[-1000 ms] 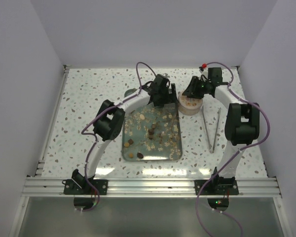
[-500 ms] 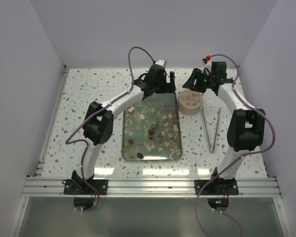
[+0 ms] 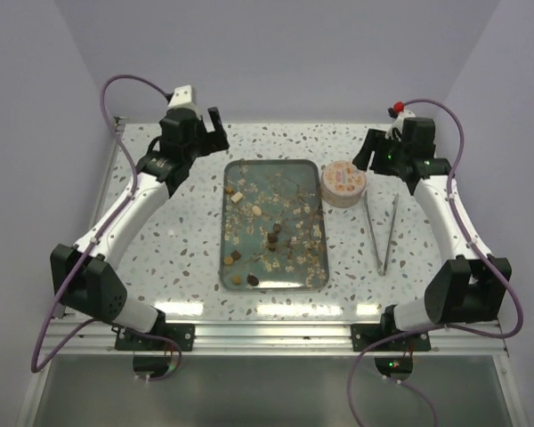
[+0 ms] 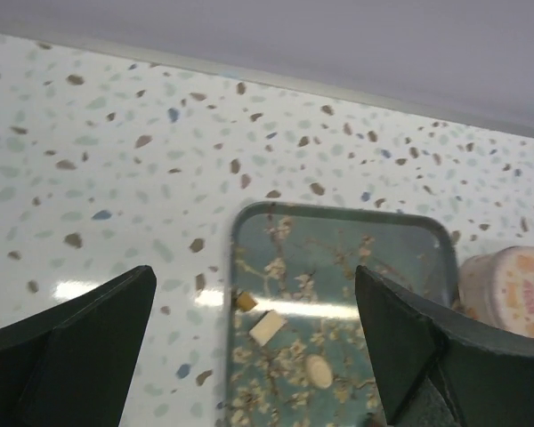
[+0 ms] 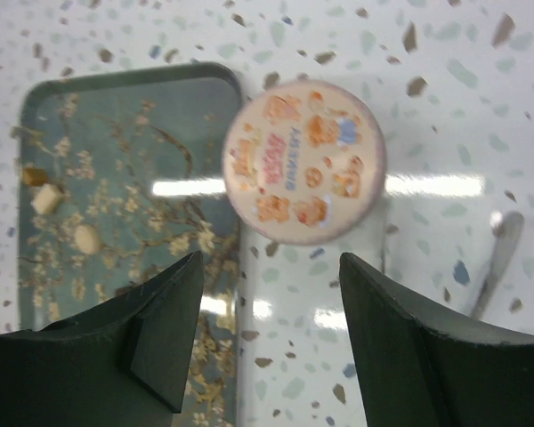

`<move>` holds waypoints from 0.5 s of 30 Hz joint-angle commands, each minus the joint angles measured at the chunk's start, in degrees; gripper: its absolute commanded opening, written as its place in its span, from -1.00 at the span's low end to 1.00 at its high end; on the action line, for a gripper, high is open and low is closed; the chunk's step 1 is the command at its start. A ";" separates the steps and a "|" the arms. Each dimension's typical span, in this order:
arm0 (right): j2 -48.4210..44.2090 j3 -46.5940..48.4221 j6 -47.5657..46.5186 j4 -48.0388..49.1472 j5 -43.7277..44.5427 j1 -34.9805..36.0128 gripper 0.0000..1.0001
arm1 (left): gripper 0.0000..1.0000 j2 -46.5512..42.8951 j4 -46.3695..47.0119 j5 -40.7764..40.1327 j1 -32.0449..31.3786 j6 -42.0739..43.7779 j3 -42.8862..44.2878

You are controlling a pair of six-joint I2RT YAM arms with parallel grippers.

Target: Pack the chocolate

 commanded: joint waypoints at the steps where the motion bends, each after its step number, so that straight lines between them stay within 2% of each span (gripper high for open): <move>1: -4.68 -4.15 -2.25 -4.37 9.88 -1.12 0.32 | 1.00 -6.31 -5.34 -5.46 1.63 4.13 -5.44; 8: -13.12 -2.58 -3.21 -6.21 16.39 -1.12 0.39 | 1.00 -16.15 -11.51 -4.14 3.39 2.12 -8.18; 15: -13.83 -1.95 -1.99 -6.57 16.84 -1.13 0.40 | 1.00 -20.65 -13.18 -7.48 3.39 1.41 -7.21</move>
